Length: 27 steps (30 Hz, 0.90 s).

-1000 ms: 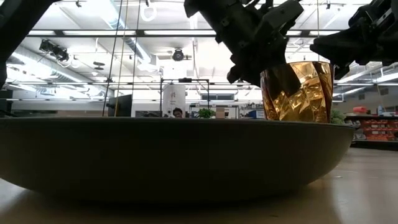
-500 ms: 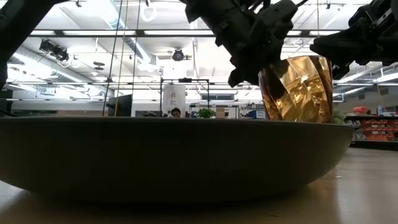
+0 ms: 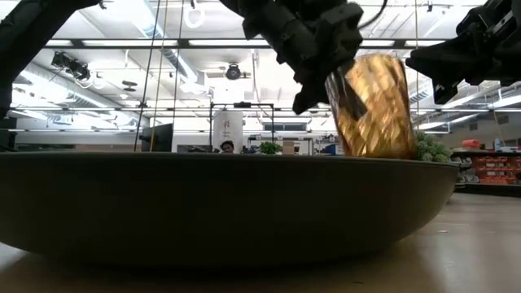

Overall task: Pick and place plate/cup/fork/spoon on tray
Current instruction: Put the brown glass on the top right of the black serving tray

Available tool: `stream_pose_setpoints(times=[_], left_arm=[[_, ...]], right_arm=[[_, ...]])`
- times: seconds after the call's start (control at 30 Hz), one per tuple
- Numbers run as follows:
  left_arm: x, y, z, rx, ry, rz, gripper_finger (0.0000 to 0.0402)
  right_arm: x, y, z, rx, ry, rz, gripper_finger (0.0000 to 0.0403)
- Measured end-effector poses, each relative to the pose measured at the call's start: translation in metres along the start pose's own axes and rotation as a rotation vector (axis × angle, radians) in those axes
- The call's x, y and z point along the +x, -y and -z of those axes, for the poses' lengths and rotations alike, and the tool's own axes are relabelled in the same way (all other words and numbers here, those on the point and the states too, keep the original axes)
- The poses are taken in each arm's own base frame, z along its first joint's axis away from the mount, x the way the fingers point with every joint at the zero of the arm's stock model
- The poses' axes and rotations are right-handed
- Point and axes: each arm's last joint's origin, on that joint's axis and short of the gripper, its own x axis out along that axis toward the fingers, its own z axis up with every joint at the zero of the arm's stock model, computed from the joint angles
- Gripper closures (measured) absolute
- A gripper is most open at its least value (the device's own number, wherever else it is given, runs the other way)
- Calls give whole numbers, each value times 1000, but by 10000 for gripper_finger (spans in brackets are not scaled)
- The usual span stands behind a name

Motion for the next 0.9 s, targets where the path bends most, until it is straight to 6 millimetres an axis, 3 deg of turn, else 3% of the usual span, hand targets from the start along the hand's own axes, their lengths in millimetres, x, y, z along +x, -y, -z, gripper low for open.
stream_pose_setpoints(times=[0.17, 0.4, 0.9], left_arm=[[-20, -10, -9, 16, 38, -16, 378], [-36, -44, -22, 50, 125, -191, 378], [-30, -144, -40, 61, 365, -368, 377]], right_arm=[[0, 0, 0, 0, 1, 0, 325], [0, 0, 0, 1, 4, -1, 325], [0, 0, -1, 3, 12, -3, 325]])
